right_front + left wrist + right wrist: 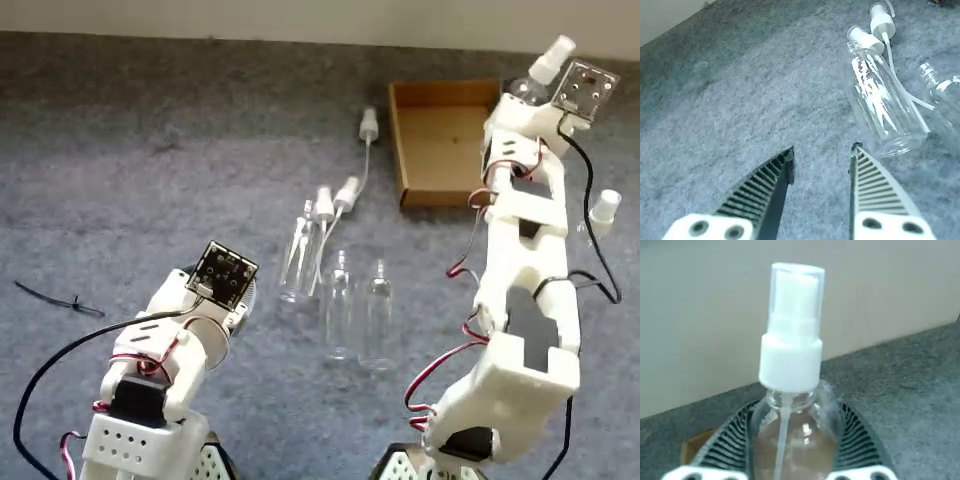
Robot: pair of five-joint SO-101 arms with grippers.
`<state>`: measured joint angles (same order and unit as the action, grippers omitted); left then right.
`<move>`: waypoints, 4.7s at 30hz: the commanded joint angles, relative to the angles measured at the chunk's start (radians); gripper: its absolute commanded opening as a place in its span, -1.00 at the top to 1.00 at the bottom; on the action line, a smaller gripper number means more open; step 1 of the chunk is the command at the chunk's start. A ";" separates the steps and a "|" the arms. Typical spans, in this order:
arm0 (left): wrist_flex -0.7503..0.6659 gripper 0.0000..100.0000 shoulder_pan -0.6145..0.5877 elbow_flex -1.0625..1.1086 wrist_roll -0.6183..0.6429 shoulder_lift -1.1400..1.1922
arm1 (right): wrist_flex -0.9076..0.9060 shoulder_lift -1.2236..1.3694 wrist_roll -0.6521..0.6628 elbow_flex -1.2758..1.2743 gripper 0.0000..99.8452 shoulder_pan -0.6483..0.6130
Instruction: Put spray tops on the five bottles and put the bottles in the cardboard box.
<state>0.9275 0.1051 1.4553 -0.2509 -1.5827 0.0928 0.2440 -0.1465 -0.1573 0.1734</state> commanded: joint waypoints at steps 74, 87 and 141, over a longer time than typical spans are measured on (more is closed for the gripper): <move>-0.058 0.64 -0.002 0.087 -0.012 -0.001 | -0.142 1.110 0.189 1.590 0.99 -0.268; -0.054 0.64 -0.002 0.087 -0.011 -0.001 | -0.142 1.130 0.189 1.491 0.99 -0.252; -0.058 0.64 -0.002 0.087 -0.011 -0.001 | -0.274 1.129 0.181 1.412 0.30 -0.236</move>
<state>0.8892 0.1051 1.5489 -0.2570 -1.5812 -0.1849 1.3978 0.0299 1.2405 -0.0752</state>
